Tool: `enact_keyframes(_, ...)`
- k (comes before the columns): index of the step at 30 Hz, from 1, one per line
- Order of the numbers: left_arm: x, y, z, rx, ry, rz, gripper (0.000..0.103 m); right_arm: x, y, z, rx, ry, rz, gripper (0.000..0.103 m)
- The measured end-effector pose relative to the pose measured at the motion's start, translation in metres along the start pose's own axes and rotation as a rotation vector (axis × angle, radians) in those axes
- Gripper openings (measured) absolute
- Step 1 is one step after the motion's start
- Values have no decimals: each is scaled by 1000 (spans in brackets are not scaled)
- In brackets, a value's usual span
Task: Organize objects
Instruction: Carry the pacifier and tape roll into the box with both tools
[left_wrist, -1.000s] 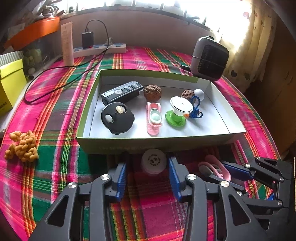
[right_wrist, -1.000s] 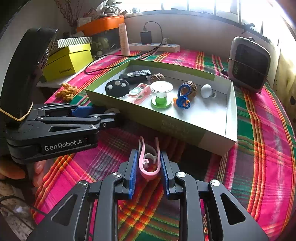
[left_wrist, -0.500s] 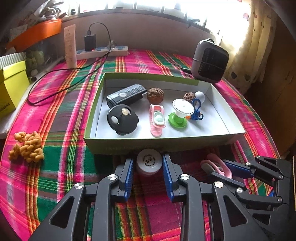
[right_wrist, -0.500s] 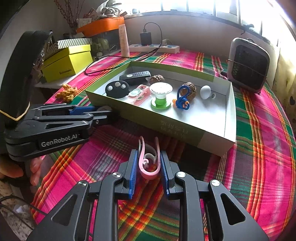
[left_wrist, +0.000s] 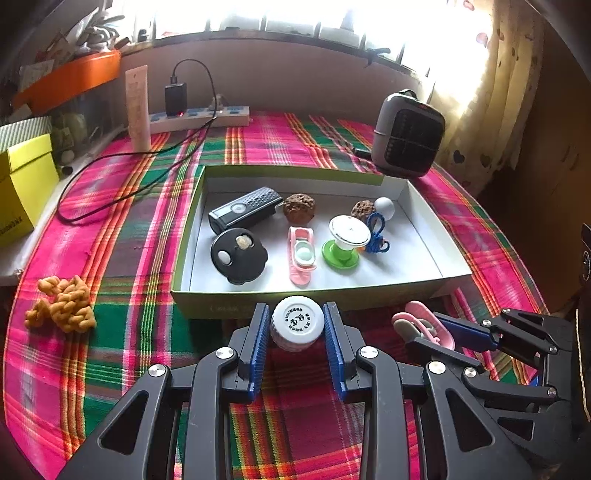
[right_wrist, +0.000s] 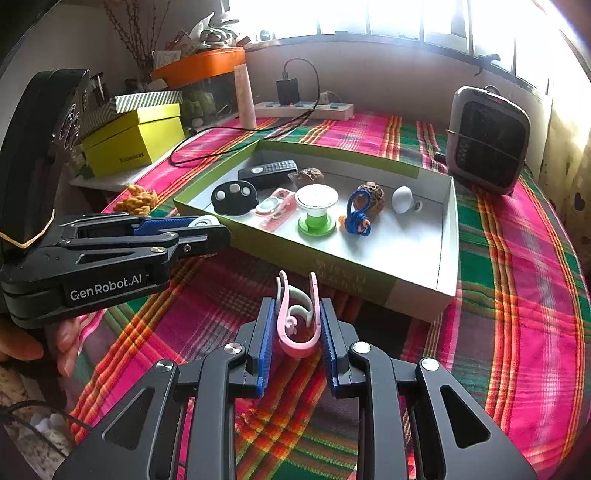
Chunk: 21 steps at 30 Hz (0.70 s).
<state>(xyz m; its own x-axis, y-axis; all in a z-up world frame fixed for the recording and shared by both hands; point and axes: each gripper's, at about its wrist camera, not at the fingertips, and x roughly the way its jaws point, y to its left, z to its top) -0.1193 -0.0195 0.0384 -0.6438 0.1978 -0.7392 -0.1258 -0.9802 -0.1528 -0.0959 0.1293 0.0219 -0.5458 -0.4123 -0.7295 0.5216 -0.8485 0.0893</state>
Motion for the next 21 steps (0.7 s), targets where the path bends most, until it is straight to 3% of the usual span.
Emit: enact_keyframes(21,-13,-10,15,23,-46,-14,28,-12,-12,14,43,-52,-28,24)
